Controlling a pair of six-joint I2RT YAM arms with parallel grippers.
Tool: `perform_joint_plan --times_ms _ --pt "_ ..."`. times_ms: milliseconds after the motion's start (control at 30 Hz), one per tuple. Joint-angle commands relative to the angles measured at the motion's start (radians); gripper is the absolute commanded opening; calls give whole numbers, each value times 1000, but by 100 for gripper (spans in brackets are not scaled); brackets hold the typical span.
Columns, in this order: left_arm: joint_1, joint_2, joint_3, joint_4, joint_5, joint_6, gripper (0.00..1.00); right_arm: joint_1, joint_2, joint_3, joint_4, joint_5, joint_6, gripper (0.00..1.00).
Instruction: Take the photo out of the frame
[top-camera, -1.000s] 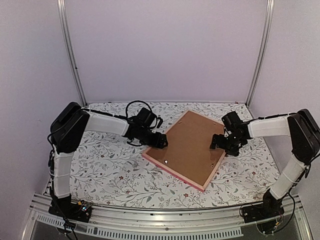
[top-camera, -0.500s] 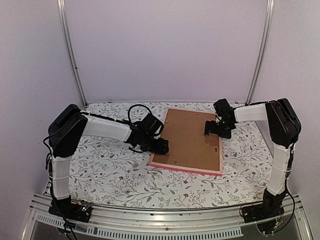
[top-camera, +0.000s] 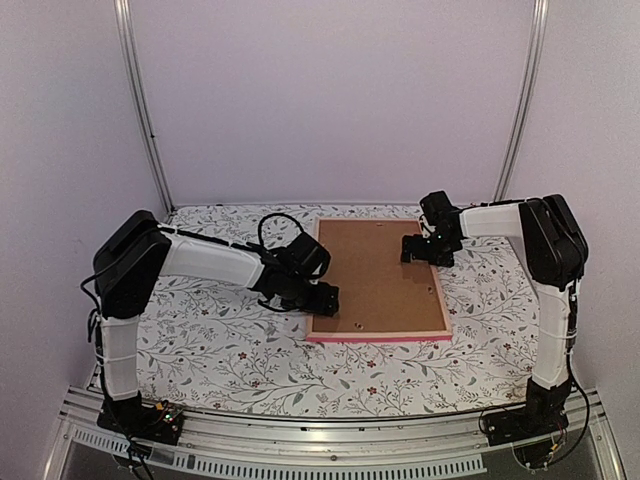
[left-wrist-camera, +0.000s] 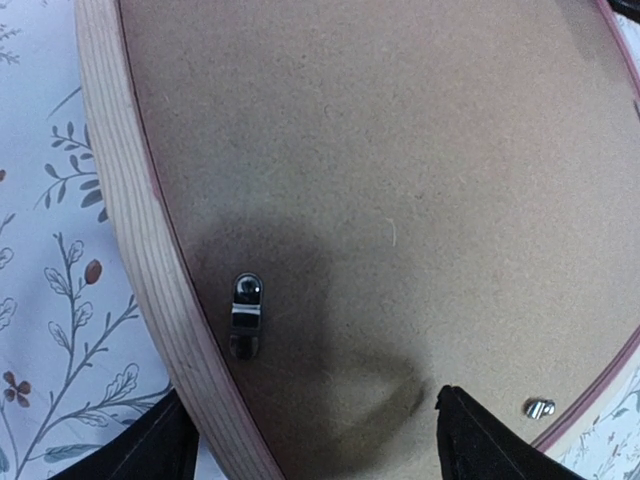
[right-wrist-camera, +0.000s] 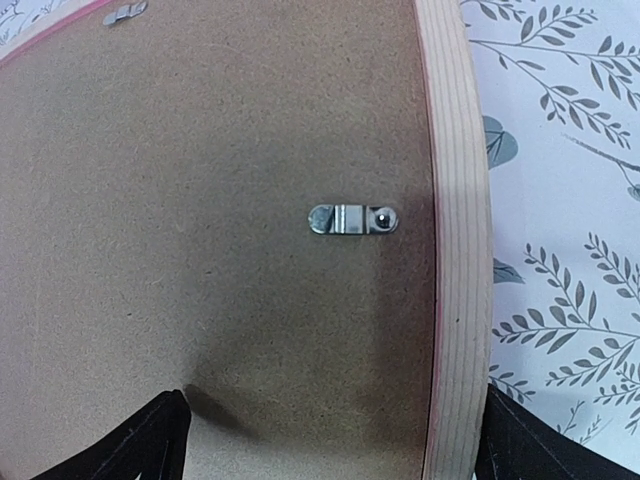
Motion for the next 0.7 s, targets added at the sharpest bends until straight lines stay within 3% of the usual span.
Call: perform_joint_plan --times_ms 0,667 --pt "-54 6 36 -9 40 -7 83 38 -19 13 -13 -105 -11 99" --pt "-63 -67 113 -33 -154 90 86 -17 -276 -240 -16 -63 9 99"
